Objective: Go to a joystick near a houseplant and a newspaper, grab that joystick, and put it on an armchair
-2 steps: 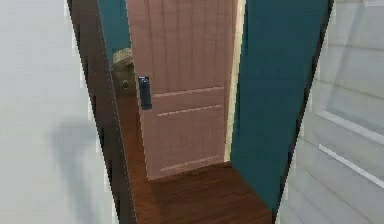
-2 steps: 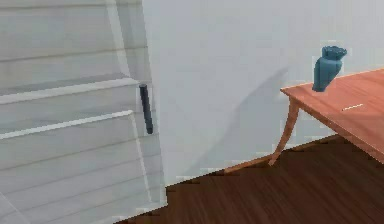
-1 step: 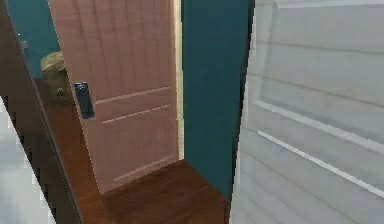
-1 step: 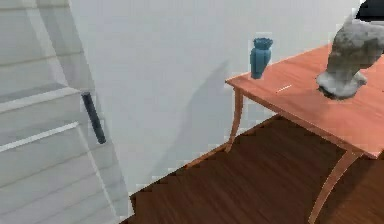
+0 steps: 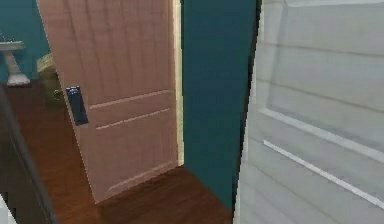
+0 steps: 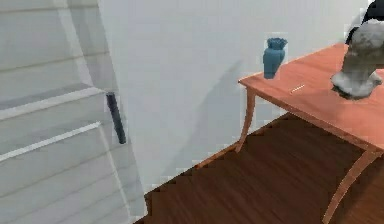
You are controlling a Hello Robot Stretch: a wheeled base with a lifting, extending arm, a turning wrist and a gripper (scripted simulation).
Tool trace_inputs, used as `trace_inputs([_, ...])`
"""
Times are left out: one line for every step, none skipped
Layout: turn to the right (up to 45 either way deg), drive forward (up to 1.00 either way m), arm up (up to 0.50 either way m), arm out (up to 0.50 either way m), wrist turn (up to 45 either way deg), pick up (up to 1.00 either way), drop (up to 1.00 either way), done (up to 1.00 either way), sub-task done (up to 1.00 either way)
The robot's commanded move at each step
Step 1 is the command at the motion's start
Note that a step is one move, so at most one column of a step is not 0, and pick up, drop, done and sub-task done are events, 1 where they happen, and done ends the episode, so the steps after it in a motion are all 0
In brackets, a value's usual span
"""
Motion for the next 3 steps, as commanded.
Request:
trace_inputs([-12.0,0.0,0.0,0.0,0.0,0.0,0.0,0.0,0.0])
trace_inputs([0.0,0.85,0.0,0.0,0.0,0.0,0.0,0.0,0.0])
trace_inputs([-45.0,0.0,0.0,0.0,0.0,0.0,0.0,0.0,0.0])
